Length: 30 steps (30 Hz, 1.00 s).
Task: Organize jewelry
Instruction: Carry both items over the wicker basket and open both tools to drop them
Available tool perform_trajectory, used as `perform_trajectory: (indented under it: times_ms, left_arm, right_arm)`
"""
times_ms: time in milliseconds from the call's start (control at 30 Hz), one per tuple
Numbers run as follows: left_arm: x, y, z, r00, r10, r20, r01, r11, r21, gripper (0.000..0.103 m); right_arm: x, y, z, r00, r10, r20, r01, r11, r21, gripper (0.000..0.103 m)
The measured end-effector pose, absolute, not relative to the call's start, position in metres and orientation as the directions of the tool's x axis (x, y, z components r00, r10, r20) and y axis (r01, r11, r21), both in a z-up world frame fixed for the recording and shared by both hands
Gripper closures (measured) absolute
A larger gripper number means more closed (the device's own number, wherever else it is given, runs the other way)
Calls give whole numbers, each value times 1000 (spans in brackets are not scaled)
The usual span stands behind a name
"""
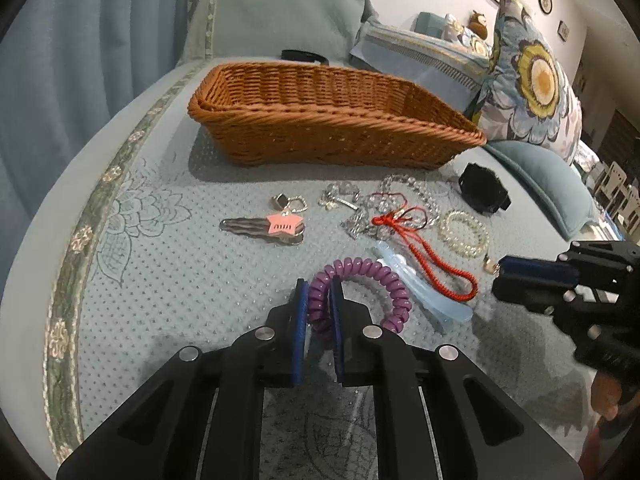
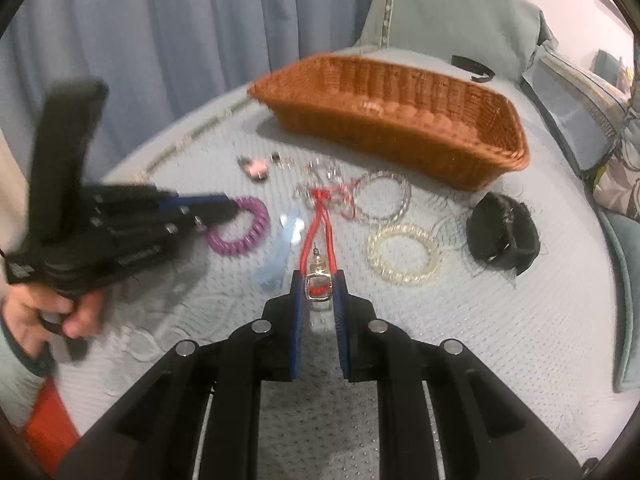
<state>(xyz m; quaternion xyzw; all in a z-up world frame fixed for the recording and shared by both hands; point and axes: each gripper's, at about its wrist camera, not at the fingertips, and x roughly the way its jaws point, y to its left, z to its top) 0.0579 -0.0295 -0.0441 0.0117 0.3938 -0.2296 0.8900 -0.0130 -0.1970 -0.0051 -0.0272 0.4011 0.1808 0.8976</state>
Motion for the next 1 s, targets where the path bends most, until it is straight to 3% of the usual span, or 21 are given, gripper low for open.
perform_trajectory:
  times_ms: [333, 533, 633, 800, 1000]
  left_arm:
    - [47, -25, -19, 644, -448, -621, 430, 882, -190, 94]
    - [59, -25, 21, 702, -448, -553, 415, 889, -193, 94]
    - [80, -36, 46, 732, -436, -524, 416, 895, -163, 94]
    - [131, -56, 63, 739, -427, -521, 409, 899, -157, 94]
    - [186, -81, 41, 713, -386, -586, 389, 912, -128, 94]
  right_arm:
    - [-17, -221, 20, 702, 312, -641, -286, 947, 148, 91]
    - [6, -242, 48, 758, 292, -583, -207, 956, 209, 91]
    - [35, -244, 68, 785, 248, -568, -183, 968, 171, 91]
    - [102, -246, 76, 763, 229, -605, -152, 972, 177, 91]
    - [175, -249, 39, 651, 244, -719, -106, 967, 232, 91]
